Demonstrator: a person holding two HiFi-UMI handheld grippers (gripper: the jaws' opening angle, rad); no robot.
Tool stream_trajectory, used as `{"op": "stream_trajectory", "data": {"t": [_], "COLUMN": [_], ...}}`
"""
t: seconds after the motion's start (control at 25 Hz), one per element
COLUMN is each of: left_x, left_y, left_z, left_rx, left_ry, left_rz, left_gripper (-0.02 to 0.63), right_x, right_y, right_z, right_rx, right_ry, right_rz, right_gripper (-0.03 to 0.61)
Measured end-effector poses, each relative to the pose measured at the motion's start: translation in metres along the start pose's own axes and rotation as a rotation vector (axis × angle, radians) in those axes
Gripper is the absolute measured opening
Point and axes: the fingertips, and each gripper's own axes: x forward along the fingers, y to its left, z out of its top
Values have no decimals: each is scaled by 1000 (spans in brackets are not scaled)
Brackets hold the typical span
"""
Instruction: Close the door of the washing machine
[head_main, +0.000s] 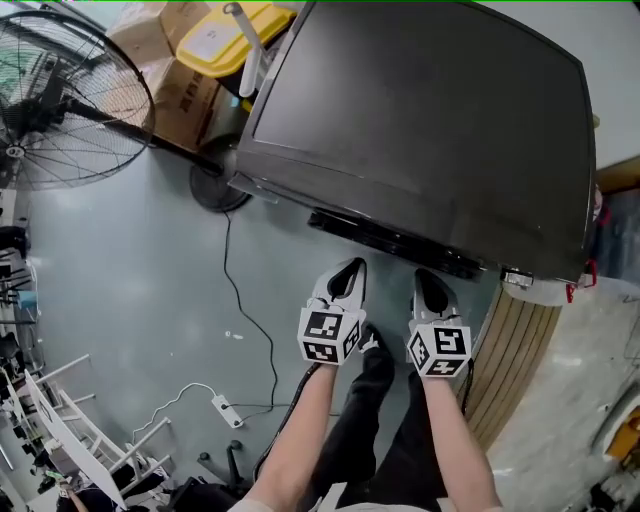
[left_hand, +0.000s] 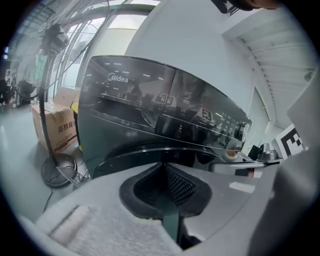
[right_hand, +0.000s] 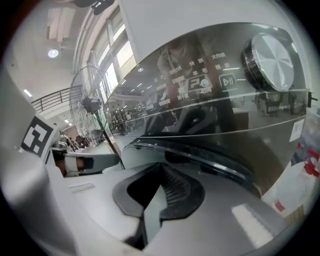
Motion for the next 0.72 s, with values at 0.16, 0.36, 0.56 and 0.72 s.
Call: {"op": "stream_trajectory", "data": {"t": [0.16,0.36,0.56,0.72], "left_x": [-17,-49,-83,-114], "left_y": [-4,-40,-70,-98], "left_z": [-11,-1,7,5], "left_rx": [-1,107,75,34], "left_ry": [7,18,13,14], "left_rz": [20,13,59,103], "left_gripper": [6,7,8,8], "right_x": [-7,-29,-71,-111], "right_y": [10,28,46,56], "right_z": [-4,-9,2,16], "right_rx": [-21,-38,-86,-120], "right_ry": [-2,36,59,59], "right_rz": [31,70,144,202], "right_gripper": [2,2,2,2]}}
